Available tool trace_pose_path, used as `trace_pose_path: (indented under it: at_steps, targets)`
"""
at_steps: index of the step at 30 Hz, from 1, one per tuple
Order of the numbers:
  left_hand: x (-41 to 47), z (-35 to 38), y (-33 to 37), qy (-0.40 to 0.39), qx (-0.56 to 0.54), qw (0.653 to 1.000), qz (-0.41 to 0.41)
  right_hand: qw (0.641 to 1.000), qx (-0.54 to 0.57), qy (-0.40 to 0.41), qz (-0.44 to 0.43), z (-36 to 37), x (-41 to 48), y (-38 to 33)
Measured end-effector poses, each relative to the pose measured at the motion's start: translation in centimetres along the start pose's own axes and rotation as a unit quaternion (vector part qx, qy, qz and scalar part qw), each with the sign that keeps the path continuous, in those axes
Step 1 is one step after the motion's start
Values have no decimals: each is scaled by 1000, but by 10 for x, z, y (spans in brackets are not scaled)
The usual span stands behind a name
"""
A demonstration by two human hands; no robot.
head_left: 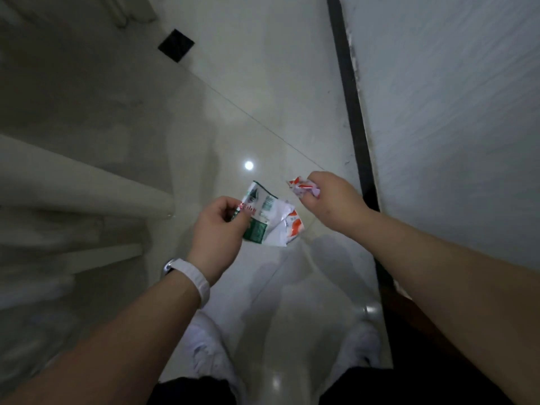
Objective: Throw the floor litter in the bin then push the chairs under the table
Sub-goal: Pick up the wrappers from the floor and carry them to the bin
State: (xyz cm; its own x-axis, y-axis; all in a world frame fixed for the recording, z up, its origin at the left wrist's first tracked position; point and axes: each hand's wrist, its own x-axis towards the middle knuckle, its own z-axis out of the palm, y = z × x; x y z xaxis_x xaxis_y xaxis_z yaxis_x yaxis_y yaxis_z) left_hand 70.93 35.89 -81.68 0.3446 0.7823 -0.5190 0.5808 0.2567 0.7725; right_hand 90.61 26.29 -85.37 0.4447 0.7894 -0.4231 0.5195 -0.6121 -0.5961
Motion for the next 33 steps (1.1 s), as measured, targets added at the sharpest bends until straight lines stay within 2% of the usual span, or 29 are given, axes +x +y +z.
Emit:
trace_pose_path:
  at_steps: [12, 19, 28, 33]
  targets:
    - [-190, -138, 210, 43, -113, 992, -20, 1000, 18, 24, 0, -187, -171, -218]
    - [-256, -212, 315, 44, -141, 988, 42, 997, -12, 75, -22, -273, -244, -329]
    - [-305, -311, 386, 63, -196, 972, 113, 990, -9, 126, -62, -324, -292, -452]
    - [-325, -356, 400, 103, -230, 961, 111, 983, 23, 136, -119, -326, -307, -502]
